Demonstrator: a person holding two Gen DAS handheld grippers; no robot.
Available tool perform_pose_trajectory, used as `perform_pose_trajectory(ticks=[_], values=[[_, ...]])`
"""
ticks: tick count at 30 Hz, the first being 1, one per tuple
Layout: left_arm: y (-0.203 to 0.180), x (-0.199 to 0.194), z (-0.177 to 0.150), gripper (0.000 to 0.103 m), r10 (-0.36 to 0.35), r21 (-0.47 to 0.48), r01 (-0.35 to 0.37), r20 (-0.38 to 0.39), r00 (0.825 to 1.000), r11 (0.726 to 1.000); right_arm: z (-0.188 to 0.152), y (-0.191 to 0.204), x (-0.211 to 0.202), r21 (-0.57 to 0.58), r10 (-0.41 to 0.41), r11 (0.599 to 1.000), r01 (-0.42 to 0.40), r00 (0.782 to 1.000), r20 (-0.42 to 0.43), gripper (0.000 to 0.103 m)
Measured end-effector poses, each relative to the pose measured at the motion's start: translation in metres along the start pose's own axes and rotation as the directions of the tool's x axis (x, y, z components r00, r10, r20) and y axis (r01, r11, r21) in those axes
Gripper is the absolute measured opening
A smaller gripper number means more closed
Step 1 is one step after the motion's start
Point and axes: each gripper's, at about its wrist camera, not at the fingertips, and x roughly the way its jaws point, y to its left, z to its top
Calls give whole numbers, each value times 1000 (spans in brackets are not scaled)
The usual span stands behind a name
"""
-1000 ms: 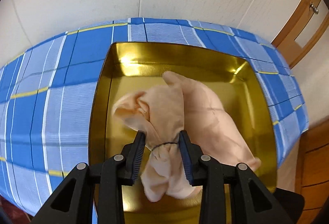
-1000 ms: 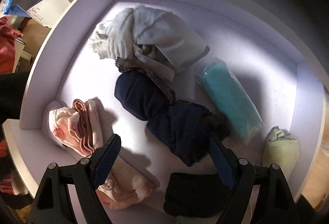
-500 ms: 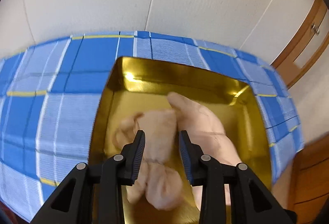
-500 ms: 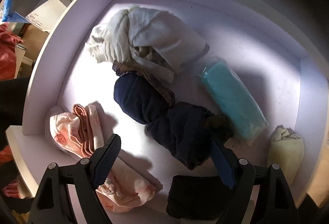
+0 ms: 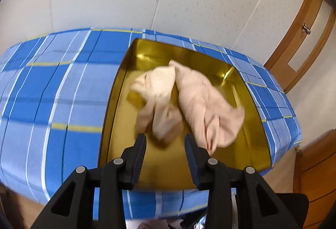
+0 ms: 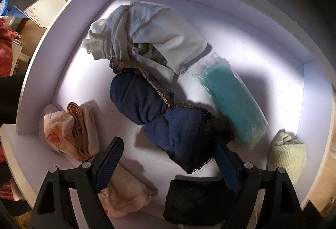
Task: Organize soft objects
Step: 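Grasp the navy cloth in the drawer with the right tool while the left tool returns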
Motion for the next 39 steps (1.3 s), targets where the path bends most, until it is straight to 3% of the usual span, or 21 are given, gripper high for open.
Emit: perform_pose_trajectory(ticks=[2,4,5,7,9,14,18,21,25,27,30,32,34,36,39], values=[[5,-10,-21,40,5,-28,-4,23,1000,1000,-1,1,-2,7,1,1000,-1,1000,9,86],[7,-24,-40,43,-5,-37,8,97,995,999,0,1,-6,20,5,1000,-6,1000,17,86],[5,-29,-48,50,6,-42,-2,110,994,999,-1,0,-7,28,7,1000,-8,1000,20,86],[8,-33,-69,53,24,-75,-17,106,994,997,-1,-2,-9,37,6,999,-7,1000,24,86],[12,-34,-94,53,-12,-116,24,107,994,993,-2,-3,-10,41,7,999,-8,1000,22,86],[29,-5,-143,53,-23,-210,22,-4,1000,977,-5,-2,-11,7,1,1000,-1,1000,26,84],[49,33,-191,53,-35,-323,-14,-146,989,946,-4,8,-10,-20,-3,1000,3,1000,25,76],[64,61,-228,53,-55,-420,-64,-266,962,906,-3,15,-9,-42,-11,999,12,1000,27,73],[78,89,-261,53,-83,-511,-145,-397,914,847,1,21,-1,-60,-14,998,15,1000,9,71],[79,95,-269,53,-63,-499,-187,-443,894,846,3,26,5,-84,-24,996,24,1000,0,70],[74,101,-274,53,-67,-482,-194,-472,879,854,5,28,15,-102,-34,994,32,999,-9,69],[68,103,-275,53,-79,-472,-182,-483,872,863,6,29,20,-99,-38,994,36,999,-22,64],[61,107,-275,53,-97,-460,-163,-492,865,873,6,30,20,-98,-40,994,38,999,-21,49],[54,108,-279,53,-117,-449,-143,-502,857,882,7,28,18,-78,-29,997,26,999,-45,42],[42,115,-283,53,-140,-419,-119,-537,832,900,3,13,16,13,25,1000,-24,996,-83,39]])
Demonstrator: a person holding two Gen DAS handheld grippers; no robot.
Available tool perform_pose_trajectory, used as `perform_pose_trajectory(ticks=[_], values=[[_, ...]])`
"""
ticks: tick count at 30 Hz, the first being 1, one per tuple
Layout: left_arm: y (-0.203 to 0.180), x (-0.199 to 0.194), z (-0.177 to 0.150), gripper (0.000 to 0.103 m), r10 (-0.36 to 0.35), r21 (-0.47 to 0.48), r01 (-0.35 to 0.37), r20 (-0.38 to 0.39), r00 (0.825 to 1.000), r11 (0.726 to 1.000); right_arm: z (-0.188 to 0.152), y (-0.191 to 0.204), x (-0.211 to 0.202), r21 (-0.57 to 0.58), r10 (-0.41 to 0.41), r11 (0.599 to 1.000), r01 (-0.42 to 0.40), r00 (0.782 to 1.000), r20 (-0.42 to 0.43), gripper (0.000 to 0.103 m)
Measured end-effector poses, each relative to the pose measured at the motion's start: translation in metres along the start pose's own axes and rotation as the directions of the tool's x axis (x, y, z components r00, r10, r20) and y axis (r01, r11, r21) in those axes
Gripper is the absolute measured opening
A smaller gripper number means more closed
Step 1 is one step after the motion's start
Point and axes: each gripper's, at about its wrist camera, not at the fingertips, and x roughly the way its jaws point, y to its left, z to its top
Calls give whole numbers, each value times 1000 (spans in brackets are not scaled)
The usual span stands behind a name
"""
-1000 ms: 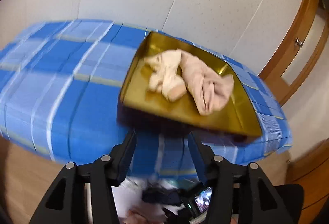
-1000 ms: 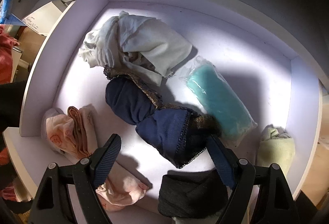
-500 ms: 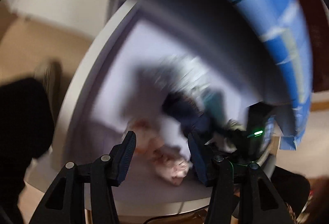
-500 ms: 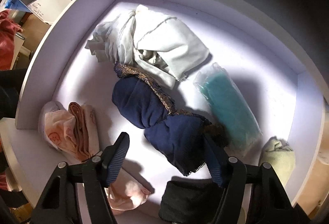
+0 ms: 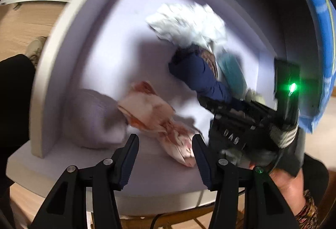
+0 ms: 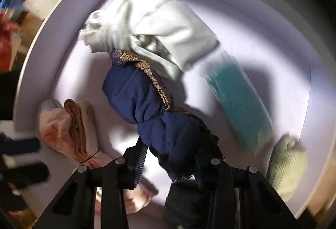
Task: Organize soft objects
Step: 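Grasp the navy cloth in the drawer with the right tool while the left tool returns, then grasp the pink-white cloth in the drawer with the left tool while the right tool lifts the navy cloth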
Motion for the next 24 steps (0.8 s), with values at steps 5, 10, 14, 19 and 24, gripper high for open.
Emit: perform_pose_trajectory(ticks=[5,10,14,19,24], values=[[-14,26,-3,53,1,33,3,-114,994,999,-17,-39,0,246,90,967,-68,993,-78,39],[-23,50,-6,53,26,59,-15,-193,981,998,-23,-47,-6,288,122,952,-99,991,-61,43],[-21,73,-1,53,11,15,-8,-234,972,1000,-17,-35,-10,206,79,976,-72,996,-28,45],[-5,83,15,63,5,-55,-16,-190,982,998,-5,-21,-4,182,65,982,-58,997,-33,41],[1,69,31,66,12,-73,-15,-37,999,997,-6,-26,-6,209,61,977,-48,997,-53,41]])
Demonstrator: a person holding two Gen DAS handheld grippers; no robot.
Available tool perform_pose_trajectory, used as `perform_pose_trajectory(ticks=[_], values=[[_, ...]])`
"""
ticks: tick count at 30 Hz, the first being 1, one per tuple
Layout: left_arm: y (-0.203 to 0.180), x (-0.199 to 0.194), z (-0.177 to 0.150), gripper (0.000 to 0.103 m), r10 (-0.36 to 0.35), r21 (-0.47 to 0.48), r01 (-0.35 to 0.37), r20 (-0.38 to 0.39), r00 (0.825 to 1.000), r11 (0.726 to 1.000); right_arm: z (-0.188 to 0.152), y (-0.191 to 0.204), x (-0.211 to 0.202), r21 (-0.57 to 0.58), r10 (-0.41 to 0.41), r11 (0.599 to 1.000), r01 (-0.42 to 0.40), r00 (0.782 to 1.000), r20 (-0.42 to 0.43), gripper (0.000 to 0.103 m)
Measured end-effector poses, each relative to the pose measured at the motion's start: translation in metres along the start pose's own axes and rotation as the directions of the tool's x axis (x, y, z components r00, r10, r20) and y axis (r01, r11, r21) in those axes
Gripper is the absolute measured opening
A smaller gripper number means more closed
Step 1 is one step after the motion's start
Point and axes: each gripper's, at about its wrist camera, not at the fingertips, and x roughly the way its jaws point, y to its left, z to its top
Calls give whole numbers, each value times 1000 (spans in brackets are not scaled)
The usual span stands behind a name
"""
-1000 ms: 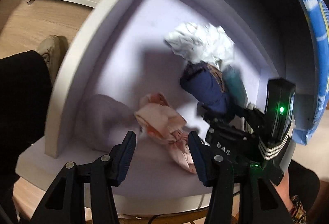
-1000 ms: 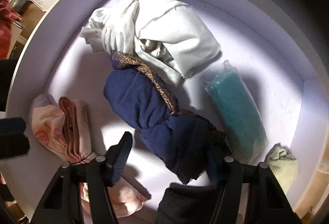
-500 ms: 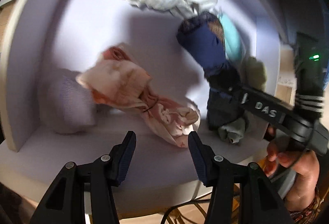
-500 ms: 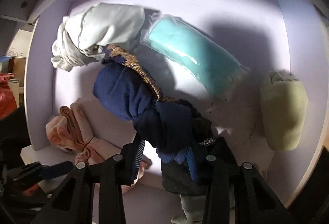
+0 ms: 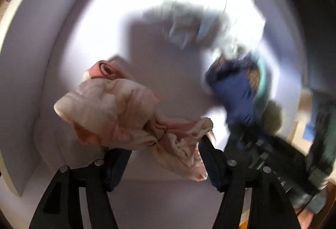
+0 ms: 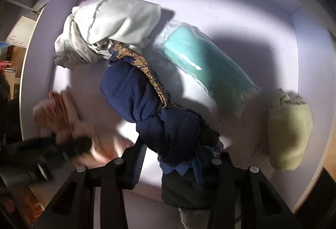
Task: Organize soft objects
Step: 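Grasp the pink-white cloth in the drawer with the left tool while the right tool lifts the navy cloth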
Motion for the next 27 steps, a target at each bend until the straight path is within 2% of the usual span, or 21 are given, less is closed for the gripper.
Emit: perform_pose_trajectory(ticks=[3,6,7,11,12,13,15,16,18,23,27], values=[[-6,-1,-2,67,-8,15,7,29,1000,1000,2,3,-4,-12,-5,1000,5,1000,20,42],[-8,-2,-8,67,-30,10,30,24,999,1000,5,9,-13,-47,-20,999,23,998,59,52],[-6,-2,-8,67,-40,-5,40,27,999,999,6,13,-15,-62,-23,998,27,997,71,56],[20,-19,-1,67,-73,-85,80,87,994,993,11,28,-14,-131,-30,991,41,996,87,56],[22,-24,1,67,-68,-93,78,104,992,993,11,31,-11,-144,-41,988,52,996,79,54],[23,-26,3,67,-59,-93,70,118,991,993,11,31,-9,-150,-50,987,60,996,68,46],[22,-28,8,67,-43,-84,53,120,992,995,10,33,-4,-153,-62,986,70,996,58,44],[22,-26,10,67,-38,-78,47,116,993,996,9,33,-5,-153,-62,986,70,996,58,40],[18,-27,17,67,-21,-61,27,102,995,998,8,36,-8,-147,-42,988,49,998,51,36],[3,-25,24,65,20,20,-24,146,989,1000,-1,31,-19,-44,45,998,-44,998,38,35],[-18,-33,26,65,66,137,-96,205,976,986,-4,18,-31,27,21,999,-22,999,45,35]])
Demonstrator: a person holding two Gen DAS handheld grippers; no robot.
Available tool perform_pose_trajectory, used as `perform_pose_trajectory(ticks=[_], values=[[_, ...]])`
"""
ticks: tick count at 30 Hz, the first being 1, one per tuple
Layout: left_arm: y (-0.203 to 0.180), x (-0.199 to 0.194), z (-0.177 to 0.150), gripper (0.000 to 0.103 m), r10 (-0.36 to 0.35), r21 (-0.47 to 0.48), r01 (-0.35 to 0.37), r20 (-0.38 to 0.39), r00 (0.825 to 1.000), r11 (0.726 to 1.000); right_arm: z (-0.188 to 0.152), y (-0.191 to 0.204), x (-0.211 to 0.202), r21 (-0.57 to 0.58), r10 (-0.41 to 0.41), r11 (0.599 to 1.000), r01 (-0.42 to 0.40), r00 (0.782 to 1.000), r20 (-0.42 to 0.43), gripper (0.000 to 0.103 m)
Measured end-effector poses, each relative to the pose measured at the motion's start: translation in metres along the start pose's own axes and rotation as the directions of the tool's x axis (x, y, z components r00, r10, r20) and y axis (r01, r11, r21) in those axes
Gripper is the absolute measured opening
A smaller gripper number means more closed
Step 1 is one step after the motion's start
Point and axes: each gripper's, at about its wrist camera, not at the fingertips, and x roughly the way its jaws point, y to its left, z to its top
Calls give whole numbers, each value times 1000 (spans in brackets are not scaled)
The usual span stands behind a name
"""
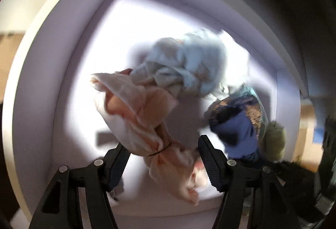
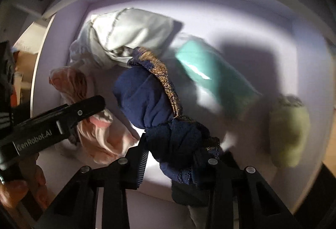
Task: Organize soft objects
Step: 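Grasp the pink-white cloth in the drawer with the left tool while the right tool lifts the navy cloth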
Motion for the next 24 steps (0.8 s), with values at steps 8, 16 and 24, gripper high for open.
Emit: perform_pose_trajectory(ticks=[8,16,24], values=[[6,-12,-2,67,9,-49,-11,-45,999,999,5,19,3,-57,-5,998,5,1000,3,45],[17,-2,7,55,-17,-91,8,-92,996,996,11,41,18,-216,-98,972,99,995,11,39],[-4,-1,8,42,31,25,-29,-87,996,999,16,28,-7,-33,34,999,-33,999,27,31]])
